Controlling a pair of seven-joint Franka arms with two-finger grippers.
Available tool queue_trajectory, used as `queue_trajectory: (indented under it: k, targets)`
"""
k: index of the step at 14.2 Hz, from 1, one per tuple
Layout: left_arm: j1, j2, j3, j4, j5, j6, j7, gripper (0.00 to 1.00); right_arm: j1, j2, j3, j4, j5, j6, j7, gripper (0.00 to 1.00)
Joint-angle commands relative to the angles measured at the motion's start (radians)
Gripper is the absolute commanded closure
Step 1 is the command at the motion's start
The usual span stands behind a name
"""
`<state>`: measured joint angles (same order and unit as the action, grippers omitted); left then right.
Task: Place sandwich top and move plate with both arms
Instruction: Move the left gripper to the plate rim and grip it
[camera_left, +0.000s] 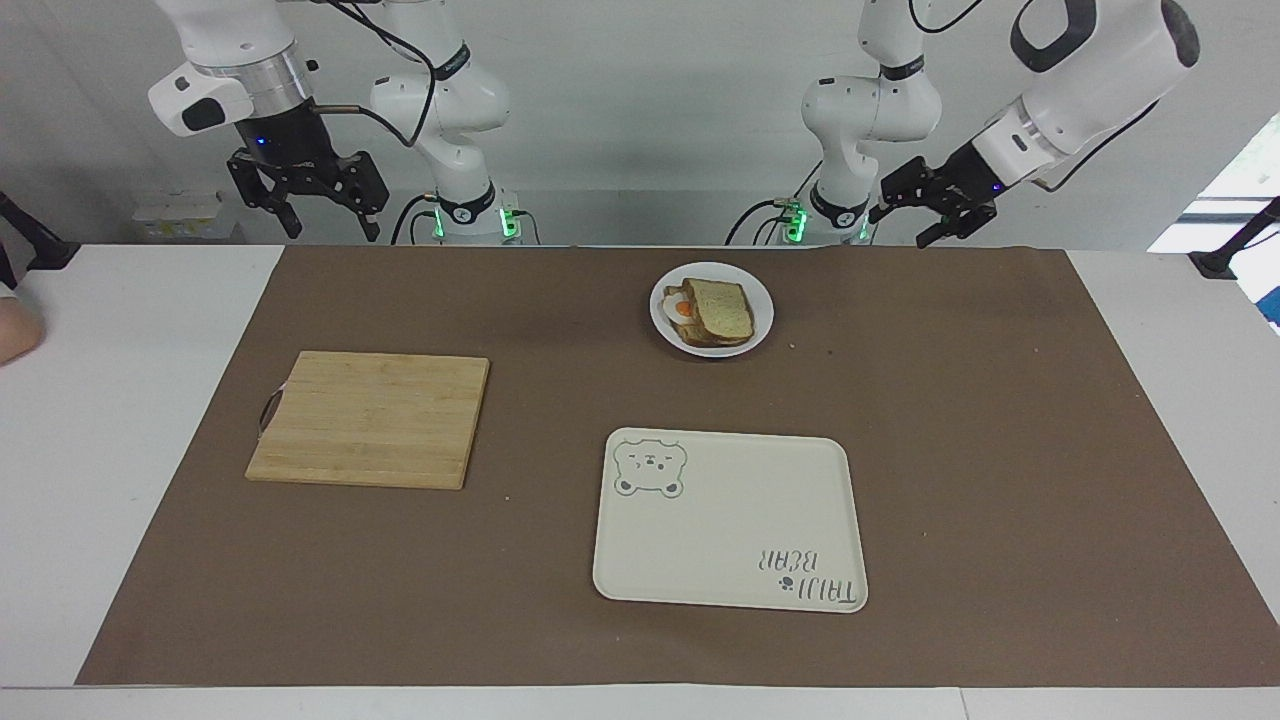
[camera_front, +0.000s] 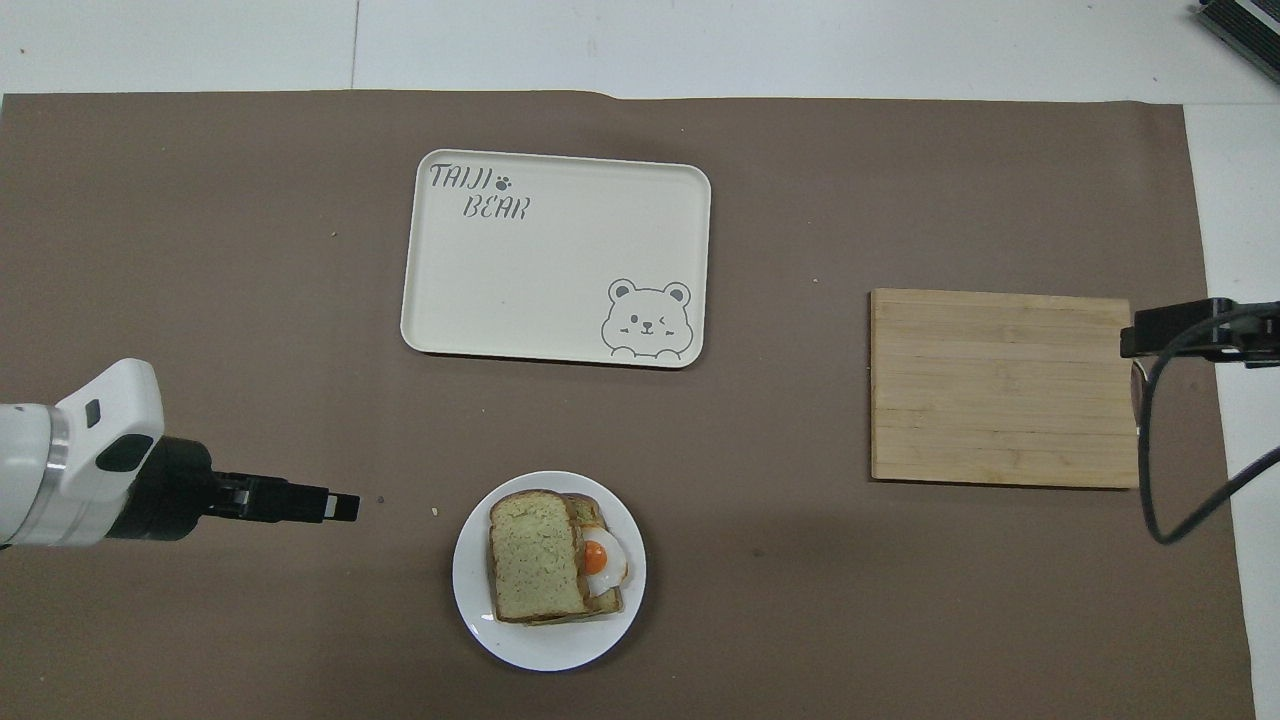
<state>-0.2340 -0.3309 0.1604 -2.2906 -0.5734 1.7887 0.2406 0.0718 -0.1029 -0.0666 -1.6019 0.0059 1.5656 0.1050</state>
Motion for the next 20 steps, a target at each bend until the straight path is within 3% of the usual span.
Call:
queue_trajectory:
  k: [1, 4, 6, 10, 15, 20]
  targets:
    - [-0.014, -0.053, 0.011, -0.130, -0.046, 0.098, 0.071, 0.00, -0.015, -0.009, 0.008, -0.007, -0.004, -0.012, -0.022, 0.00]
    - [-0.014, -0.053, 0.011, -0.231, -0.115, 0.178, 0.163, 0.00, -0.015, -0.009, 0.008, -0.007, -0.004, -0.012, -0.022, 0.00]
    - [-0.018, -0.051, 0.011, -0.289, -0.166, 0.225, 0.231, 0.05, -0.015, -0.009, 0.008, -0.007, -0.004, -0.012, -0.022, 0.00]
    - [-0.108, -0.040, 0.011, -0.414, -0.247, 0.409, 0.293, 0.12, -0.015, -0.009, 0.008, -0.007, -0.004, -0.012, -0.022, 0.00]
    - [-0.169, 0.019, 0.013, -0.460, -0.405, 0.492, 0.403, 0.21, -0.015, -0.009, 0.008, -0.007, -0.004, -0.012, -0.022, 0.00]
    - [-0.183, 0.084, 0.013, -0.460, -0.447, 0.498, 0.466, 0.24, -0.015, -0.009, 0.008, -0.007, -0.004, -0.012, -0.022, 0.00]
